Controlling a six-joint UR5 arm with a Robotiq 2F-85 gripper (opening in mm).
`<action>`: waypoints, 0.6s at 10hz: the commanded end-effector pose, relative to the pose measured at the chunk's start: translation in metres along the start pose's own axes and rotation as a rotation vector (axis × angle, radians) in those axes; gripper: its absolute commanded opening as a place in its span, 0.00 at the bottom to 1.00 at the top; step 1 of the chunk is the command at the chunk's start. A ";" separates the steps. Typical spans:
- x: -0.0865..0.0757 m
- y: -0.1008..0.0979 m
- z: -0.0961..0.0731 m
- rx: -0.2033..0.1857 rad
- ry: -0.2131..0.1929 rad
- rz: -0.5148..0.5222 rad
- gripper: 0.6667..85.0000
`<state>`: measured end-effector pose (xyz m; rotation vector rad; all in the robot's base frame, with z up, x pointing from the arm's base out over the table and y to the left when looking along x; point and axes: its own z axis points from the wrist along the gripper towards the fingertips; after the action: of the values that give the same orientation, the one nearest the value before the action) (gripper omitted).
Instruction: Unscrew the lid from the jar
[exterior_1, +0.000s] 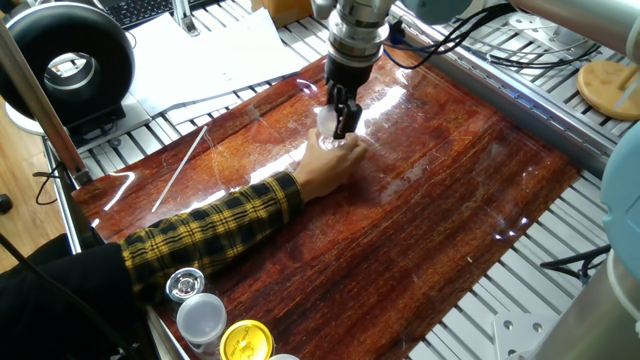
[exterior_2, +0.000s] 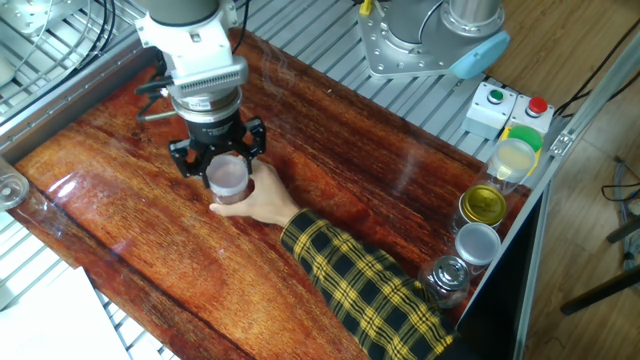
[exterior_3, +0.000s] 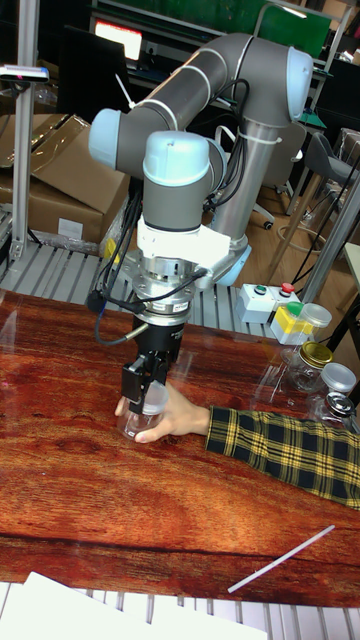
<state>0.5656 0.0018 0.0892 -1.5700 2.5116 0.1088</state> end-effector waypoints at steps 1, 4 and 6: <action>-0.011 0.001 0.001 -0.002 -0.036 -0.072 0.00; -0.014 0.001 0.001 0.003 -0.056 -0.122 0.00; -0.014 -0.001 0.001 0.014 -0.062 -0.149 0.00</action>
<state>0.5696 0.0114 0.0888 -1.6916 2.3828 0.1156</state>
